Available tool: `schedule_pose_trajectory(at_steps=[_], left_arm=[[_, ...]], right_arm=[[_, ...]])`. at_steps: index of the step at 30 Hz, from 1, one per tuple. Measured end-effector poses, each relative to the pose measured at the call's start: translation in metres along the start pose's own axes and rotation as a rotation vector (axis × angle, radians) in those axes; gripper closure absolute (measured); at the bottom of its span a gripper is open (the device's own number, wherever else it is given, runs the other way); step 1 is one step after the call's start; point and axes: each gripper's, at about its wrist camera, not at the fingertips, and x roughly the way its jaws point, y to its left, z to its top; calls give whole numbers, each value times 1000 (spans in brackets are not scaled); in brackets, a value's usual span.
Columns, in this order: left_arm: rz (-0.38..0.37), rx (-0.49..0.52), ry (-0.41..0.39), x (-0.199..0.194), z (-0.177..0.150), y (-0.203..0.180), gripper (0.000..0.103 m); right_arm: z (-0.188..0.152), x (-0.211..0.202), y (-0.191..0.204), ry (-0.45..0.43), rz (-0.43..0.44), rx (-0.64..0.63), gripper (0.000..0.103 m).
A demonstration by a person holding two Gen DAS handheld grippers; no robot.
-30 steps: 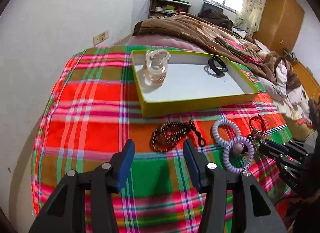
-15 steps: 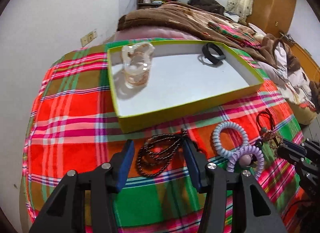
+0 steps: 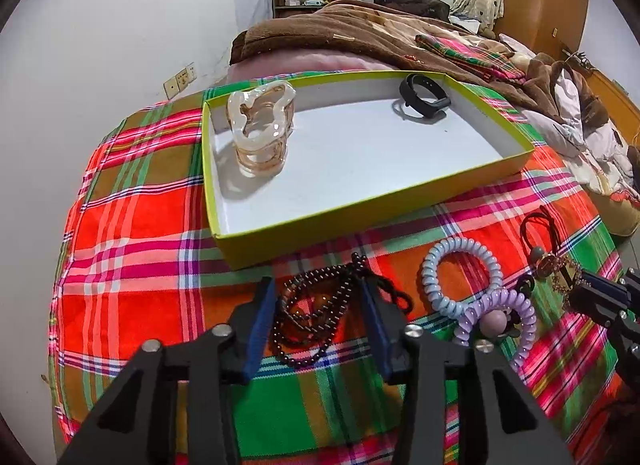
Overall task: Organize jewelry
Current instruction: 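Grasp the rhinestone hair clip with the right tool while the left tool grasps the brown bead bracelet, then carry the rhinestone clip with the right tool while the left tool carries the bead bracelet to the box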
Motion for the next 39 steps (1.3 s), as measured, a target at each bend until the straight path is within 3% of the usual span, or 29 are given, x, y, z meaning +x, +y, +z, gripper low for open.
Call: schedule_pose_trajectory(at_steps=[4, 13, 30, 39], left_arm=[[0, 4, 2, -1, 0, -4, 79], [-8, -14, -6, -8, -1, -7, 94], [-22, -36, -73, -39, 2, -6, 94], [-20, -48, -112, -59, 6, -3, 94]], right_arm=[[0, -1, 0, -3, 1, 3, 92], [0, -6, 0, -17, -2, 6, 92], [5, -19, 2, -52, 0, 7, 92], [25, -30, 8, -90, 12, -23, 92]])
